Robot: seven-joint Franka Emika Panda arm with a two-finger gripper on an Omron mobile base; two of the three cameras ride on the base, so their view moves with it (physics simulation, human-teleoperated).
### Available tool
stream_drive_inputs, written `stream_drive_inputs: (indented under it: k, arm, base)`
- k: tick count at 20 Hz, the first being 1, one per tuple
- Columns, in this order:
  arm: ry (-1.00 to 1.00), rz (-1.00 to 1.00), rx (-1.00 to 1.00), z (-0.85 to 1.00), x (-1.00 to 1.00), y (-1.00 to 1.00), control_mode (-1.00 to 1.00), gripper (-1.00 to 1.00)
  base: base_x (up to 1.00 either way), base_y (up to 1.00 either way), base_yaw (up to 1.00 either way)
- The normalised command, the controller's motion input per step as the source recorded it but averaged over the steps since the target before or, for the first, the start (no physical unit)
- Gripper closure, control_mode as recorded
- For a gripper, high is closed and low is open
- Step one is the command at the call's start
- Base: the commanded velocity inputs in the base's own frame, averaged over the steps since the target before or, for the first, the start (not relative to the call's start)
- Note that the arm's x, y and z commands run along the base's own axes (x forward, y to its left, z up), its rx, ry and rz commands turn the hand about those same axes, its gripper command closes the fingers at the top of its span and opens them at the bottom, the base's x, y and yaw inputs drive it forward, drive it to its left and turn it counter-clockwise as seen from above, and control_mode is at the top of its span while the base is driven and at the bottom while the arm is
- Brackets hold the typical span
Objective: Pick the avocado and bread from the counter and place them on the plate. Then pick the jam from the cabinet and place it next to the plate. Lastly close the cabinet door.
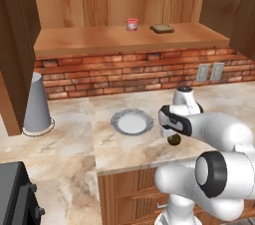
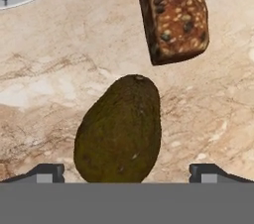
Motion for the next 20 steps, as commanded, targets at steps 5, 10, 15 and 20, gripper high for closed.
stream_drive_inputs:
  k: [5,10,15,20]
  arm:
    - [-0.01,0.0,0.09,-0.16,0.0,0.0,-1.0,-1.0]
    - [0.0,0.0,0.1,-0.23,0.0,0.0,-1.0,-1.0]
    - [-0.02,0.0,0.06,-0.24,0.05,0.0,-1.0,-1.0]
    - [-0.01,0.0,0.0,-0.1,0.08,0.0,-1.0,1.0]
  base:
    - [0.0,0.0,0.0]
    - [0.0,0.0,0.0]
    - [0.0,0.0,0.0]
    - [0.0,0.0,0.0]
